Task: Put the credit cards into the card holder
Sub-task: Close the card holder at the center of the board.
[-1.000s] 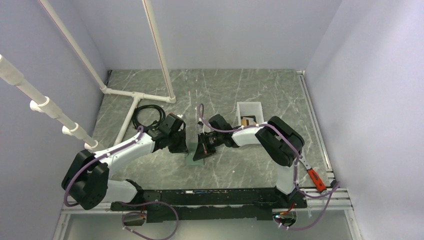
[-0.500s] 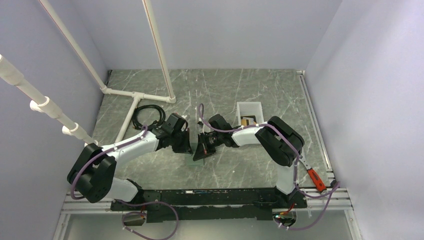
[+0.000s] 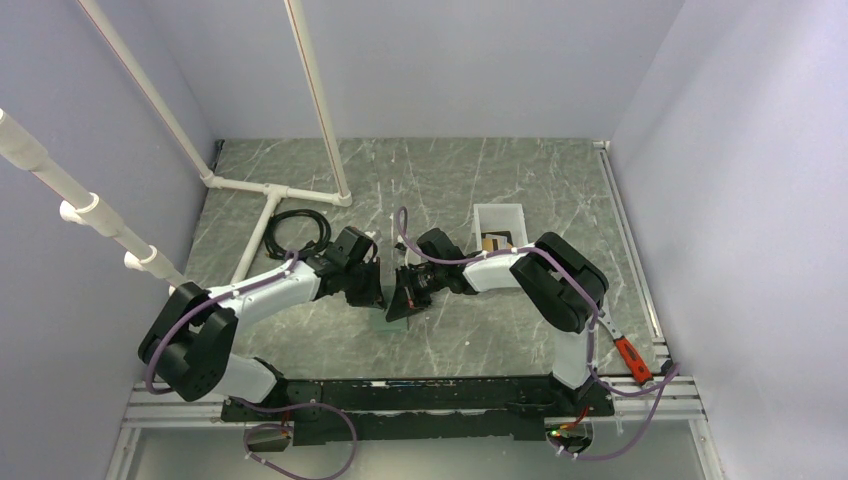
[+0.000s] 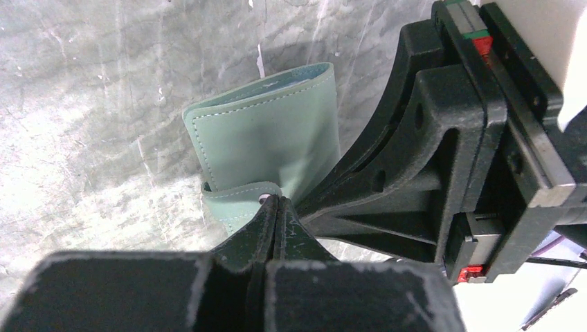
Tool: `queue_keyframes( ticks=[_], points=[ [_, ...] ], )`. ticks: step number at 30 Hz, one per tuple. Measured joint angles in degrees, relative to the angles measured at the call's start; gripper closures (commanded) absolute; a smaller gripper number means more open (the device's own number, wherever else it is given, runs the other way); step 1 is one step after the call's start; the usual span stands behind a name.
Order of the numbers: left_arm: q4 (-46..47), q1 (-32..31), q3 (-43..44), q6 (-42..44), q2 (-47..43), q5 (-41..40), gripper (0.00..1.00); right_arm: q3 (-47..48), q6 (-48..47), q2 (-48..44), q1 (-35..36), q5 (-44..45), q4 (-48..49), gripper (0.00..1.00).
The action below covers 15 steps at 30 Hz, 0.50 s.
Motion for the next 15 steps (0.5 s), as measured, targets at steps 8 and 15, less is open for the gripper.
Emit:
queue_keyframes(
  ticks=[8,15],
  points=[
    [0.61,0.02,0.31,-0.02,1.01,0.00,1.00,0.02,0.00,0.02,0.00,0.02,-0.02,1.00],
    [2.05,0.00,0.17,-0.31,2.10,1.09,1.00,0.04,0.00,0.02,0.00,0.02,-0.04,1.00]
  ],
)
